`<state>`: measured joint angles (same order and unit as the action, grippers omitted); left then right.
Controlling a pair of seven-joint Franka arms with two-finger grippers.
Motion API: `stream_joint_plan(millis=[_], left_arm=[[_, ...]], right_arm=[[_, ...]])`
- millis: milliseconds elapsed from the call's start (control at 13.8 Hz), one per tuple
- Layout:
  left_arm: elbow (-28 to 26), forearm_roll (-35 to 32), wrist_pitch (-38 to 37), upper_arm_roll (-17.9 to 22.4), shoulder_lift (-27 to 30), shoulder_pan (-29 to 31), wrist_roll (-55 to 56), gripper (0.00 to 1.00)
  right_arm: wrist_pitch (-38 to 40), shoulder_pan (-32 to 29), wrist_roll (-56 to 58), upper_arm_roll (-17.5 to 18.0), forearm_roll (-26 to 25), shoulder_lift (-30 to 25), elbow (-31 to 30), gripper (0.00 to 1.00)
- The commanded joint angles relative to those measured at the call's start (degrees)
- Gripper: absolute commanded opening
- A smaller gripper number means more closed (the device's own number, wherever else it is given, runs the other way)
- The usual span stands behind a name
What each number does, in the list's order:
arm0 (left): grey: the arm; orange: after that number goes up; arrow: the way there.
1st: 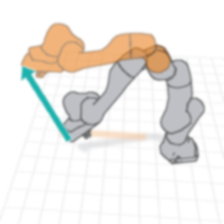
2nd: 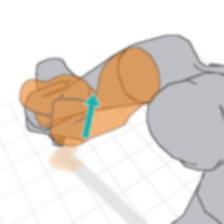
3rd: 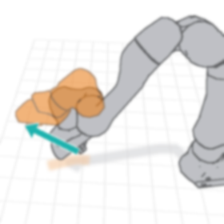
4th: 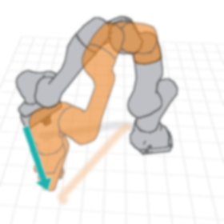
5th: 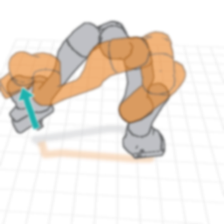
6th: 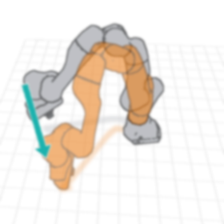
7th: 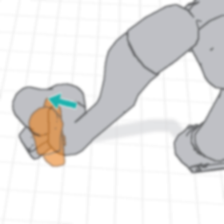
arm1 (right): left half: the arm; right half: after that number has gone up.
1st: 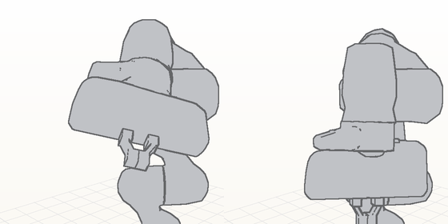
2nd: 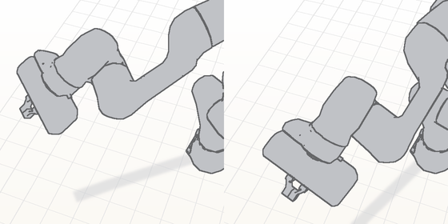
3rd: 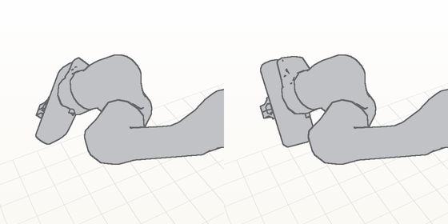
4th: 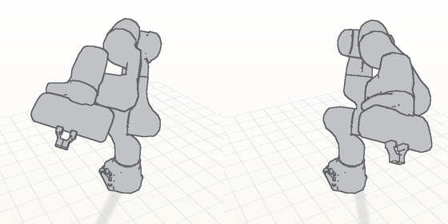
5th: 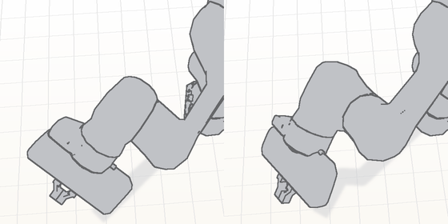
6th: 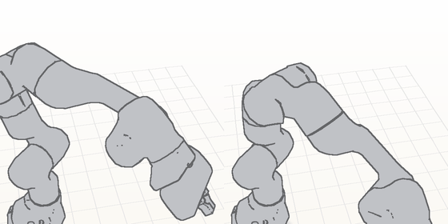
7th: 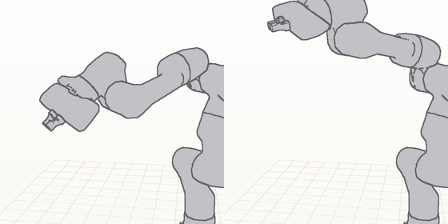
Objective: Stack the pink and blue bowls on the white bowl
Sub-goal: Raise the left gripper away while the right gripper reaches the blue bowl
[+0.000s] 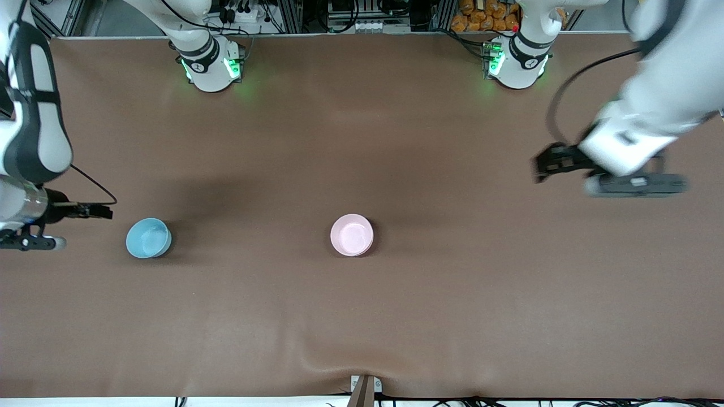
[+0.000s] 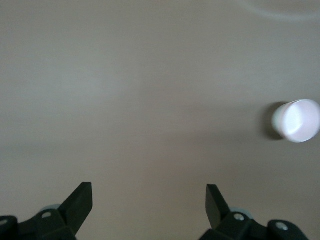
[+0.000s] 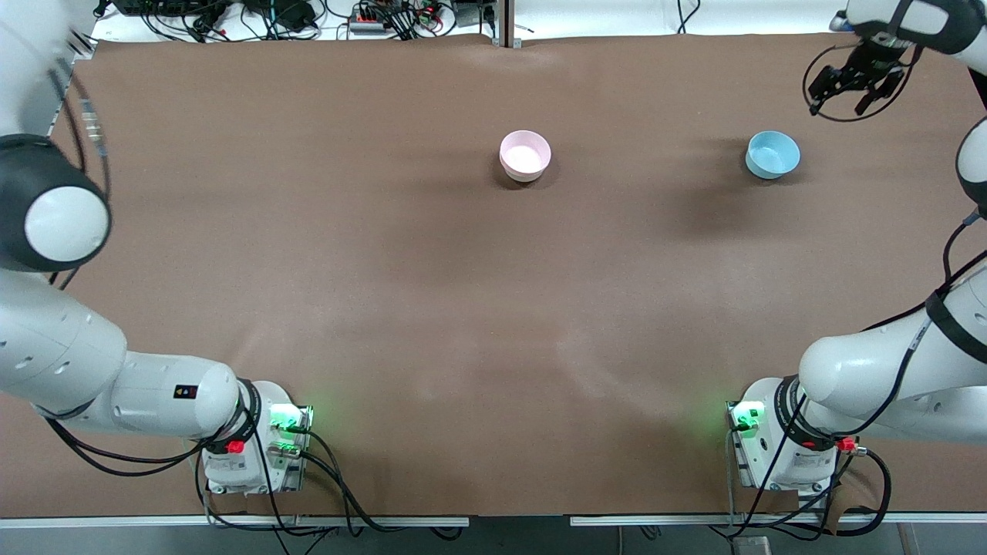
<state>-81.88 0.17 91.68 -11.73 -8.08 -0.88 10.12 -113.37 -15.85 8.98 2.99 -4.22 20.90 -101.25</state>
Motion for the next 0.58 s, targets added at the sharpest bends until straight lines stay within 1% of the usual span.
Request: stream_joint_plan(millis=[0,217,506], left_arm=[[-8.6,-0.1,0.2,-0.8,7.7,3.2,-4.2,1.00],[-13.7,-0.1,0.2,-0.8,12.2,5.4,-4.4,1.00],[-13.4,-0.3,-2.2,-0.7,14.1,5.4,-4.3,1.00]], right_arm=[[-8.2,-1.1,0.8,0.9,-2.3,1.5,-4.1,1.00],[-14.2,-2.4,0.8,1.0,-2.3,6.9,-4.2,1.00],[-19.0,-3.0,0.7,1.0,-1.9,11.1,-4.2,1.00]])
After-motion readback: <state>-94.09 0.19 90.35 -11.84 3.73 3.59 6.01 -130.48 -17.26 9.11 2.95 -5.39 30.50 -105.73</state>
